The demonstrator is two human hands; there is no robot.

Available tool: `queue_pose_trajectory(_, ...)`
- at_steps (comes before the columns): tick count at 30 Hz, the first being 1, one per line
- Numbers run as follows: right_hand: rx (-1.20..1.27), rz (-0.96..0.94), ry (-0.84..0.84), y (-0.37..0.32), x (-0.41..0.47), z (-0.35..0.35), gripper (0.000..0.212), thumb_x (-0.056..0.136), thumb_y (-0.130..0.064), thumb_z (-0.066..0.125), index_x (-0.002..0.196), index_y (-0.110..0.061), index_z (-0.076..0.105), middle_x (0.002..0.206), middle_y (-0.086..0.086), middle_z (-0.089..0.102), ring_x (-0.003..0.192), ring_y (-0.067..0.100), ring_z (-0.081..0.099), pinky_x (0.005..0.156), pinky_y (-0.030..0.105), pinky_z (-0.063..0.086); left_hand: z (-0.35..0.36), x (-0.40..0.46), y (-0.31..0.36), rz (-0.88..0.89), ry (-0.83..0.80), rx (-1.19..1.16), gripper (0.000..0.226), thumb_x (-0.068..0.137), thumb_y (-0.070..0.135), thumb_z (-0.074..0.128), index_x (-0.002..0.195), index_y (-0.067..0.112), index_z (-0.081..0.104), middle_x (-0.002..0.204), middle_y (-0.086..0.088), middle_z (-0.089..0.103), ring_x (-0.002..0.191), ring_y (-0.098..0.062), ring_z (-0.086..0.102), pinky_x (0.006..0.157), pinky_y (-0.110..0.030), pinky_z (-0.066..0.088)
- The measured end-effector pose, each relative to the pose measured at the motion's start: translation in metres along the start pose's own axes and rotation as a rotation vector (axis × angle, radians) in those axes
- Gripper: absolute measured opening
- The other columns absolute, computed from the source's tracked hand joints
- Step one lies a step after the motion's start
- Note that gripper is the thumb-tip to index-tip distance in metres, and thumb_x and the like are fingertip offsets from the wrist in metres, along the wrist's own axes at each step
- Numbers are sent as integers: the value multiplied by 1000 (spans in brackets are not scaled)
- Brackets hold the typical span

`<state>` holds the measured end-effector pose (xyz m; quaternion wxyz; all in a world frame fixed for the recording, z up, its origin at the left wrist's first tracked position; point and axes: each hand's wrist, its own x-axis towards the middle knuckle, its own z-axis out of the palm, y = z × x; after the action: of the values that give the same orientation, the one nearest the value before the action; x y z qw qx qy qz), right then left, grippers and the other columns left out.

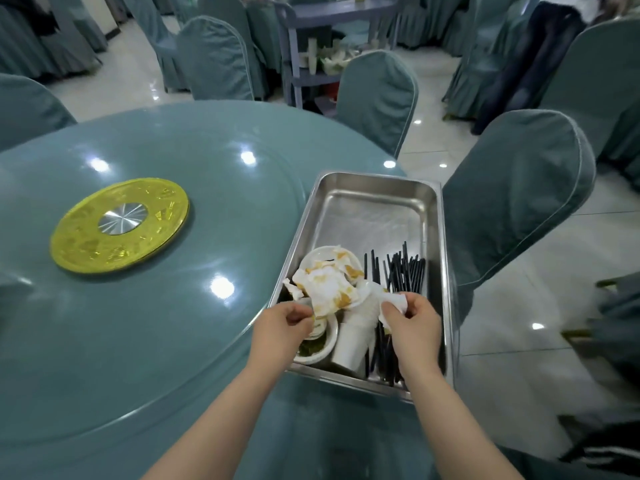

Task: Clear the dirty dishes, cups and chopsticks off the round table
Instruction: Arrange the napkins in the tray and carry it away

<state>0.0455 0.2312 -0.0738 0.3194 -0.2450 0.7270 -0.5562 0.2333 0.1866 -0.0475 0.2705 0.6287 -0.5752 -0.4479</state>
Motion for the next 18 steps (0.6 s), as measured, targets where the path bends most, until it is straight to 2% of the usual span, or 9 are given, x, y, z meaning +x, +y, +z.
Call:
queue_pose_trajectory(2,-35,-43,-36,-13,16,5,17,79,-13,68,79,-29,63,78,-11,67,72,4,63,57,17,44,10,9,12,-2,20,-44,19,79,6,70,76,25,68,79,6,72,71,-7,68,69,-19,53)
queue_pose_trajectory(4,-83,-89,-77,-27,31,16,15,78,-13,67,78,-27,62,78,-9,67,73,8,63,61,24,48,17,20,23,-6,49,-77,15,81,8,69,75,21,67,75,3,71,60,-4,67,59,-15,51)
queue_pose_trajectory(7,-131,-133,-128,-39,51,35,6,78,-16,66,81,-21,62,78,-4,66,75,17,63,67,32,50,25,36,35,-7,84,-89,13,82,8,68,74,17,66,74,-2,70,52,-3,65,59,-20,54)
queue_pose_trajectory(10,-157,-154,-290,-44,63,51,15,80,-24,70,95,-20,66,89,-6,68,83,14,64,74,31,53,28,50,40,15,71,-45,11,82,9,69,88,18,68,85,0,72,71,-8,68,68,-20,53)
queue_pose_trajectory(13,-186,-111,-417,-38,72,55,38,85,-29,67,121,-18,62,111,-8,63,100,8,60,88,26,50,26,55,35,22,-5,-54,29,86,8,65,113,16,64,100,-1,69,89,-8,64,74,-15,47)
queue_pose_trajectory(15,-166,-93,-412,-31,75,46,39,90,-27,63,127,-15,59,114,-7,63,96,1,57,84,17,46,22,52,28,19,4,-67,24,86,8,65,110,13,65,101,0,69,91,-7,64,75,-15,47)
queue_pose_trajectory(16,-158,-98,-401,-27,76,39,36,91,-24,61,125,-16,60,110,-10,64,91,-2,57,79,12,44,20,50,24,16,28,-59,17,86,10,66,102,13,67,99,2,70,90,-8,65,76,-17,47)
queue_pose_trajectory(18,-175,-110,-359,-17,74,23,26,90,-21,61,116,-21,65,98,-18,63,89,-4,58,76,11,42,17,45,15,14,92,-20,3,85,16,68,86,16,71,88,5,72,82,-9,66,72,-19,47)
